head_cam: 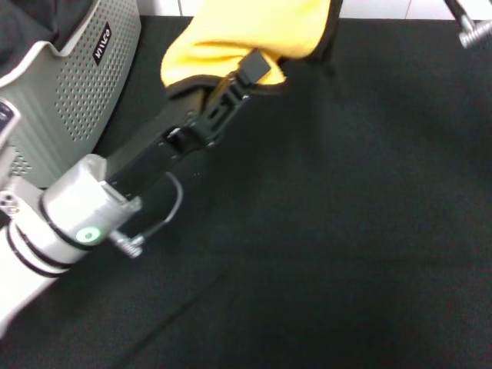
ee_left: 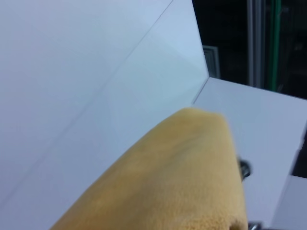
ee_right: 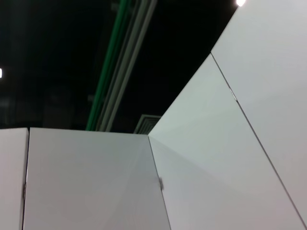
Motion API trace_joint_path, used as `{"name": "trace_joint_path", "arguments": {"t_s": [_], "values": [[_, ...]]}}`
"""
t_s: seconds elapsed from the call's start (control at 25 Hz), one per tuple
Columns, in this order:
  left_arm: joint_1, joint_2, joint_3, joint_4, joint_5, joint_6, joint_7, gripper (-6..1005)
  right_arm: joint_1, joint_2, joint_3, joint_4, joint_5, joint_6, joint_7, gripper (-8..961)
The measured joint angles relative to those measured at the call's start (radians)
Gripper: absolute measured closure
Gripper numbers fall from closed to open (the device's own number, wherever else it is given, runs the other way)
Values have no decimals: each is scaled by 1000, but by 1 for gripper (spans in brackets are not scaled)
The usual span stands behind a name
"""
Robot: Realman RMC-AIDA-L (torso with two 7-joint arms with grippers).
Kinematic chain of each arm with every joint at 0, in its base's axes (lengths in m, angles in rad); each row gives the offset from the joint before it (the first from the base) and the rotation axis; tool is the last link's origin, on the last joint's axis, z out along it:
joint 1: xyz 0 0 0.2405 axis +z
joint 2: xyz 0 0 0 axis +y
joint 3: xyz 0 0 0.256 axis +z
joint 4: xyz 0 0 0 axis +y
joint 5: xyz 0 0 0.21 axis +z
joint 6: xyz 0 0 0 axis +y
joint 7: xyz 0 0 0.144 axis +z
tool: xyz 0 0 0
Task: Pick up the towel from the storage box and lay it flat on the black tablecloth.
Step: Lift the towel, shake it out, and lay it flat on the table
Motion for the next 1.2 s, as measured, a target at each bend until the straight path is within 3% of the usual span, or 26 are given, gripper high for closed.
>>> {"name": "trace_joint_path", "arguments": {"t_s": [0.2,0.28,0.48,0.72,0.96,1.2], "values": [[-10,72,0,-5,65,112,-133,917,-64,-4,4,-4,-84,-17,0,883],[-11,115,-1,-6,80,173,-207,917,-89,-5,5,-8,-117,-22,0,883],[-9,175,-7,-11,84,246,-320,917,-154,-14,7,-14,-209,-44,0,882],[-5,234,-87,-54,131,330,-450,917,-218,-36,8,-14,-315,-154,-1,880],[-6,301,-94,-46,271,334,-534,917,-292,-48,8,-19,-409,-221,-1,879],[-11,331,-94,-15,351,335,-604,917,-340,-79,8,-20,-518,-248,4,878]]}}
